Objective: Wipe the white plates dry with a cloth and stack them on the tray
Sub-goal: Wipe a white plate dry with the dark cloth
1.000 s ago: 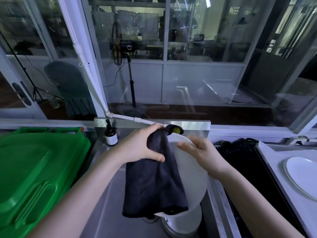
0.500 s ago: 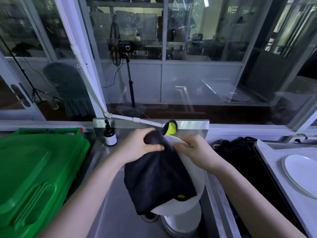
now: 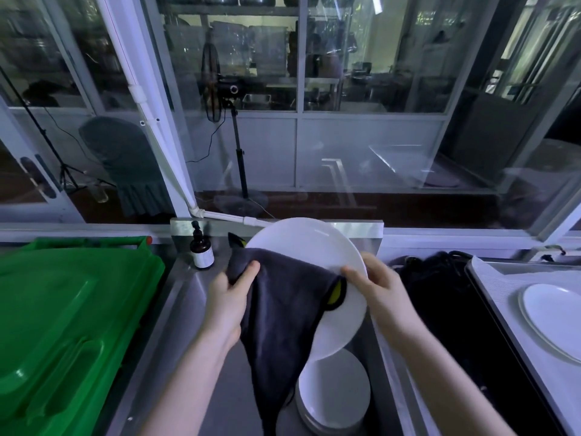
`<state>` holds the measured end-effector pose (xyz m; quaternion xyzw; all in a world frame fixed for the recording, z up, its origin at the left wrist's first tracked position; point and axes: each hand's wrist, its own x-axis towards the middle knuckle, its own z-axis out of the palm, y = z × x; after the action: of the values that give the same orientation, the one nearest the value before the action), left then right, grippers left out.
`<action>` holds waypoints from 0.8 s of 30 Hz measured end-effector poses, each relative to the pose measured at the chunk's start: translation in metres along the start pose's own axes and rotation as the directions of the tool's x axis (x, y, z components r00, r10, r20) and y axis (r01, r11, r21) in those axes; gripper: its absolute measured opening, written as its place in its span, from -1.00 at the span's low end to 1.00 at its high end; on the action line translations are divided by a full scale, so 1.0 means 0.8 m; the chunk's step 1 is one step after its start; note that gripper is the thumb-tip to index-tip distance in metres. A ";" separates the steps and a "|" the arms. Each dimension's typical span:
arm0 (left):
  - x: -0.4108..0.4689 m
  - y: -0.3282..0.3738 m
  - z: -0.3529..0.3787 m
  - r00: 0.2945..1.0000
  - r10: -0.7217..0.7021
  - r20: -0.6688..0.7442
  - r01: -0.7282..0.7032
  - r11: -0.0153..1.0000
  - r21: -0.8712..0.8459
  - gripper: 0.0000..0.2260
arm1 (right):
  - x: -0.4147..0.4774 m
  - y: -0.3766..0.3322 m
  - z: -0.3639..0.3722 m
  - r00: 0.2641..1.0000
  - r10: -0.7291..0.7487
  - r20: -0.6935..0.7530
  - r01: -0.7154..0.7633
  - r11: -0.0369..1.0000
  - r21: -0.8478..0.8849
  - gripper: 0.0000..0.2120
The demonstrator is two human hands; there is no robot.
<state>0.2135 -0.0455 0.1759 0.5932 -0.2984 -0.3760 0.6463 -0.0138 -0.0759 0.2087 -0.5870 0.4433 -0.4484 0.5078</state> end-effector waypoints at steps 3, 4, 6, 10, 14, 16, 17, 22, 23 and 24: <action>0.011 0.017 -0.007 0.965 0.196 0.172 -0.232 0.947 0.222 -0.95 | 0.025 -0.036 -0.023 0.975 -0.006 0.224 0.048 0.982 -0.183 -0.85; 0.010 0.026 -0.003 0.925 0.253 0.282 -0.337 0.890 0.307 -0.89 | 0.031 -0.046 -0.019 0.958 -0.027 0.286 0.127 0.933 -0.336 -0.90; 0.007 0.040 0.009 0.833 0.281 0.477 -0.478 0.800 0.363 -0.79 | 0.039 -0.053 -0.002 0.906 -0.110 0.409 0.350 0.740 -0.575 -0.78; 0.002 0.040 0.010 0.846 0.283 0.452 -0.439 0.851 0.288 -0.79 | 0.040 -0.044 0.007 0.903 -0.255 0.345 0.418 0.704 -0.574 -0.52; -0.011 0.003 0.005 0.990 0.120 0.073 -0.127 0.987 0.094 -0.95 | 0.036 -0.016 0.001 0.976 -0.210 -0.053 0.187 0.940 -0.287 -0.51; -0.013 -0.008 0.004 0.999 0.044 0.024 -0.045 0.998 0.041 -0.94 | 0.027 -0.005 0.006 0.968 -0.199 -0.152 0.162 0.961 -0.222 -0.51; -0.011 -0.009 0.001 0.998 0.039 0.045 -0.041 0.998 0.050 -0.95 | 0.023 -0.003 0.007 0.965 -0.215 -0.150 0.171 0.950 -0.259 -0.52; 0.007 0.013 -0.003 0.897 0.158 0.413 -0.299 0.905 0.303 -0.88 | 0.025 -0.012 0.012 0.954 -0.242 0.176 0.299 0.803 -0.516 -0.53; 0.008 0.019 0.001 0.859 0.148 0.490 -0.353 0.864 0.358 -0.85 | 0.024 -0.012 0.016 0.939 -0.248 0.240 0.342 0.752 -0.564 -0.53; 0.008 0.021 0.005 0.833 0.133 0.537 -0.379 0.844 0.380 -0.83 | 0.024 -0.010 0.019 0.929 -0.257 0.267 0.368 0.731 -0.575 -0.53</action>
<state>0.2156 -0.0527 0.1927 0.5697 -0.6138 -0.3368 0.4305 0.0052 -0.0911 0.2172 -0.8221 0.4147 -0.3067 0.2412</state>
